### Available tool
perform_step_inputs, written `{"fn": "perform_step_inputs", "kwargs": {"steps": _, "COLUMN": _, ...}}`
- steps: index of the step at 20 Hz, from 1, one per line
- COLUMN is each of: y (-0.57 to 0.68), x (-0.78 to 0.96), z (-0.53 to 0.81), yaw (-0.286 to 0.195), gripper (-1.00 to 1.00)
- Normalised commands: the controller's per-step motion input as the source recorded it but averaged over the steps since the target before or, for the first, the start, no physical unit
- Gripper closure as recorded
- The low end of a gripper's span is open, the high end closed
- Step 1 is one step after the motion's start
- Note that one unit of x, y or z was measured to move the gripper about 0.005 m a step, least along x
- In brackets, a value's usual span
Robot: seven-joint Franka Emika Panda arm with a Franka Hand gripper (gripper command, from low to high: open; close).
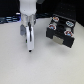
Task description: Open the kcup holder, insert the kcup into the holder, and close the kcup holder
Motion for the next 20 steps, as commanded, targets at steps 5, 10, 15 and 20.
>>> {"fn": "perform_step_inputs", "kwargs": {"steps": 5, "y": 0.03, "x": 0.04, "z": 0.18, "yaw": -0.038, "gripper": 1.00}}
{"fn": "perform_step_inputs", "kwargs": {"steps": 10, "y": 0.30, "x": 0.03, "z": 0.65, "yaw": -0.013, "gripper": 1.00}}
{"fn": "perform_step_inputs", "kwargs": {"steps": 15, "y": 0.46, "x": 0.11, "z": 0.81, "yaw": 0.007, "gripper": 1.00}}
{"fn": "perform_step_inputs", "kwargs": {"steps": 20, "y": 0.56, "x": 0.10, "z": 0.78, "yaw": 0.007, "gripper": 1.00}}
